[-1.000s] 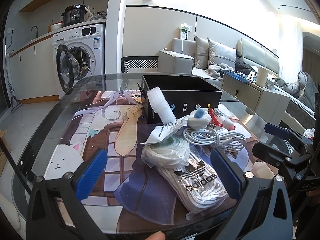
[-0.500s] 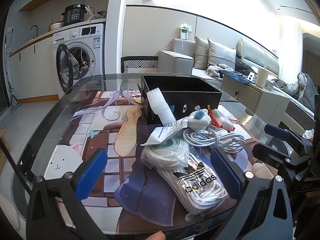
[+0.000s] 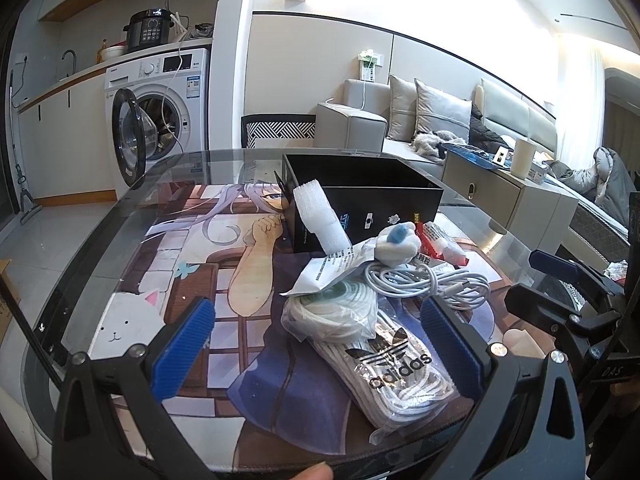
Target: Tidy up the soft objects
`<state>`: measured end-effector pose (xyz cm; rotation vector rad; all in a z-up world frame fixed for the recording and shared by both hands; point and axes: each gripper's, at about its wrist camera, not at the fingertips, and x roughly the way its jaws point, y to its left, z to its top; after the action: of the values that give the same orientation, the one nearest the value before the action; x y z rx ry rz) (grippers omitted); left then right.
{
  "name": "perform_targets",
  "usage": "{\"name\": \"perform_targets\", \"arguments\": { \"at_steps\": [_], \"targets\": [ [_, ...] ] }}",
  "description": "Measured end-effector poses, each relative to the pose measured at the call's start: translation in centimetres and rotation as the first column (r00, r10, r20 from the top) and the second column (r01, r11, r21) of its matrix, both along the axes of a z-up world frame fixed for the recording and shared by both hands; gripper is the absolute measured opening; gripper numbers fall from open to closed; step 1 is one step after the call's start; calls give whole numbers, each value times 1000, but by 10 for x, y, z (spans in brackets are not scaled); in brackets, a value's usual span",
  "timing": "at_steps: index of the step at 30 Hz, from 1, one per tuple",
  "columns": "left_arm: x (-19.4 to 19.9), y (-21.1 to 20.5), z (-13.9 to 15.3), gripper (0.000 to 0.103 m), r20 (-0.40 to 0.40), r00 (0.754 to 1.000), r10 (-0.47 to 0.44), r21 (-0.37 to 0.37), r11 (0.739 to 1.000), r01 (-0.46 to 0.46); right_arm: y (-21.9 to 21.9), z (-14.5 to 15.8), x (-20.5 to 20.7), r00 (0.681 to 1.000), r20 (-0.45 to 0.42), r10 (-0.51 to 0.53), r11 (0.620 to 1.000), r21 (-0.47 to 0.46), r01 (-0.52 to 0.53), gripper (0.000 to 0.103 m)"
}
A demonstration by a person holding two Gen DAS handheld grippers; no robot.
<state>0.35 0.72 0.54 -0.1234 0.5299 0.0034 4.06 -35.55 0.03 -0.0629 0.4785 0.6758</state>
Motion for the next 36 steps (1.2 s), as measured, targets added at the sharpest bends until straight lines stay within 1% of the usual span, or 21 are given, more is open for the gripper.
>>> {"name": "perform_targets", "arguments": {
  "at_steps": [3, 9, 14, 22, 26, 30, 36],
  "targets": [
    [0, -1, 0, 103, 5, 1000, -4, 7, 1000, 4, 2, 2, -1, 1000, 13, -6, 1000, 1, 6, 103],
    [0, -2, 0, 103, 13, 1000, -8, 15, 1000, 8, 5, 1, 2, 1000, -13, -11, 1000, -2, 11, 103],
    [4, -1, -1, 103, -7, 1000, -10, 32, 999, 10, 8, -1, 7, 999, -28, -27, 999, -22, 27, 103],
    [1, 10, -1, 103, 13, 1000, 7, 22, 1000, -7, 18, -12, 26, 991, -126, -43, 999, -37, 39, 103],
    [5, 18, -4, 103, -11, 1000, 6, 7, 1000, -6, 28, -16, 32, 988, -147, -48, 998, -57, 40, 103],
    [6, 20, -6, 103, -11, 1000, -4, 9, 1000, 4, 40, -24, 43, 979, -195, -58, 996, -74, 44, 103],
    [7, 20, -7, 103, -6, 1000, -8, 14, 1000, 8, 57, -29, 53, 978, -195, -73, 990, -133, 48, 103]
  ]
}}
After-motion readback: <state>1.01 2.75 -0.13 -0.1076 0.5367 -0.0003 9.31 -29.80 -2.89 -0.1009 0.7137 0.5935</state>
